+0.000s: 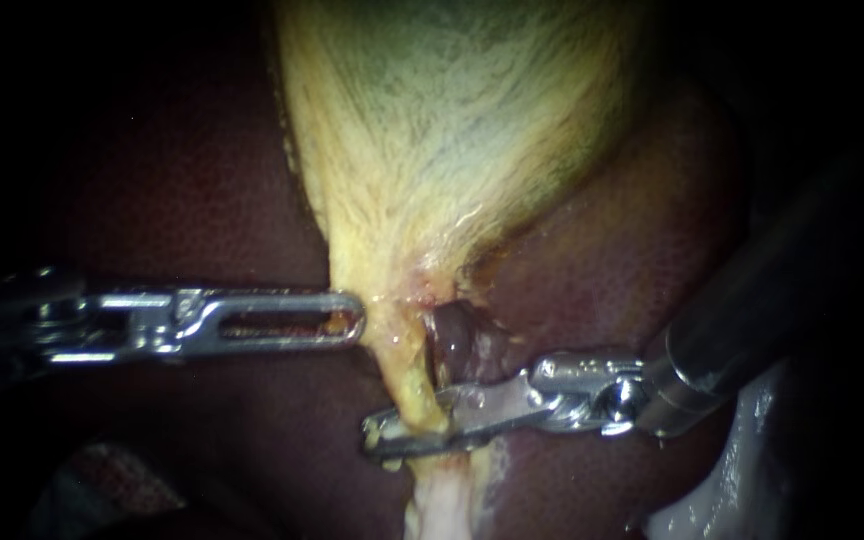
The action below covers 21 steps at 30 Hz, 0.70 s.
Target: Going back second clip left tube
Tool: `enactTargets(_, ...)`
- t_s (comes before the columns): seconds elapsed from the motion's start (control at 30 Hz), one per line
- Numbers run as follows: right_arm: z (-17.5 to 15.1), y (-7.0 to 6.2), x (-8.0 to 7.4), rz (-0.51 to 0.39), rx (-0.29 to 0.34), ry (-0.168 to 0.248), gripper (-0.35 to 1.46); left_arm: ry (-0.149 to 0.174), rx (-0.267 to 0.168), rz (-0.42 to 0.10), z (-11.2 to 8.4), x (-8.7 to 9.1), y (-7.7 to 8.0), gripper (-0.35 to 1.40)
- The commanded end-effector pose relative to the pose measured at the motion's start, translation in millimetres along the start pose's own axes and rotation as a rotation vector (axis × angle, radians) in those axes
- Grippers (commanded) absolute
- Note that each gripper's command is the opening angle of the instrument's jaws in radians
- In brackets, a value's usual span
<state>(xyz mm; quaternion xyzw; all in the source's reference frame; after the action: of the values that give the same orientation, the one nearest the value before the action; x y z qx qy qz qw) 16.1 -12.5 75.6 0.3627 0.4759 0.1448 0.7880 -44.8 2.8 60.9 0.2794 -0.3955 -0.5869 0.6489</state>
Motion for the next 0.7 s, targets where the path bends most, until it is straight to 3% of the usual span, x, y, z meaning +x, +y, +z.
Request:
enactTargets(0.03,0.0,-0.1,0.0,0.001,0.000,0.000,-0.35,0.000,0.000,0.000,0.0,0.0,0.0,-0.35)
enactTargets(0.3,0.5,-0.3,0.1,0.000,-0.002,0.000,-0.35,0.000,0.000,0.000,0.0,0.0,0.0,-0.35)
enactTargets(0.37,1.0,-0.4,0.4,0.001,-0.003,0.003,0.10,0.000,0.000,0.000,0.0,0.0,0.0,-0.35)
enactTargets(0.43,1.7,-0.5,0.8,-0.034,-0.002,0.012,0.41,0.000,0.000,0.000,0.0,0.0,0.0,-0.35)
enactTargets(0.63,2.5,-0.3,1.4,-0.188,0.006,0.065,0.59,0.000,0.000,0.000,-0.1,0.0,0.0,-0.35)
enactTargets(0.7,2.4,-0.1,1.4,-0.234,-0.002,0.063,0.60,0.000,0.000,0.000,-0.1,0.0,0.0,-0.35)
